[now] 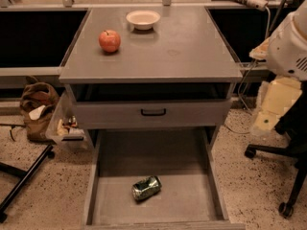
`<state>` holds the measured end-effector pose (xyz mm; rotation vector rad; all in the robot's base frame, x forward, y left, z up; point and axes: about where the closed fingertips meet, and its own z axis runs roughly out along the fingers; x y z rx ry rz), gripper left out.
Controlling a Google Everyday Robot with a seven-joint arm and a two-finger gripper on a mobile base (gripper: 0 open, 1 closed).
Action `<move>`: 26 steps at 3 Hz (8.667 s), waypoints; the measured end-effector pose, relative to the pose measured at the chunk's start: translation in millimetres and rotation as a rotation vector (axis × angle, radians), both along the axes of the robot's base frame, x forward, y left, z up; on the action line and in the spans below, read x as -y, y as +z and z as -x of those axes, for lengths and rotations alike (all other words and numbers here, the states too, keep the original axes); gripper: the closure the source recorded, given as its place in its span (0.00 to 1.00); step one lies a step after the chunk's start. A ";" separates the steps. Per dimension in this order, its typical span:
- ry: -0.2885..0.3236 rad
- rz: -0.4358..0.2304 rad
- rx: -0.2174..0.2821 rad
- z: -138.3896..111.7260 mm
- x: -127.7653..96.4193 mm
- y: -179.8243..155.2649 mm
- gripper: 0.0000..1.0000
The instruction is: Pick green can from middle drawer and place on counter
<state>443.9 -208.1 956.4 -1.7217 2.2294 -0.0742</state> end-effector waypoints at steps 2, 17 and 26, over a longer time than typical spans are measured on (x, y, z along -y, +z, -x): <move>-0.012 -0.080 -0.011 -30.1 -27.2 -122.8 0.00; 0.148 -0.480 -0.321 -54.8 -226.6 -577.6 0.00; 0.094 -0.503 -0.093 -109.6 -119.6 -279.6 1.00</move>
Offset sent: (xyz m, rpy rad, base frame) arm 0.0447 0.0396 -0.1954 0.1322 0.0426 -0.0407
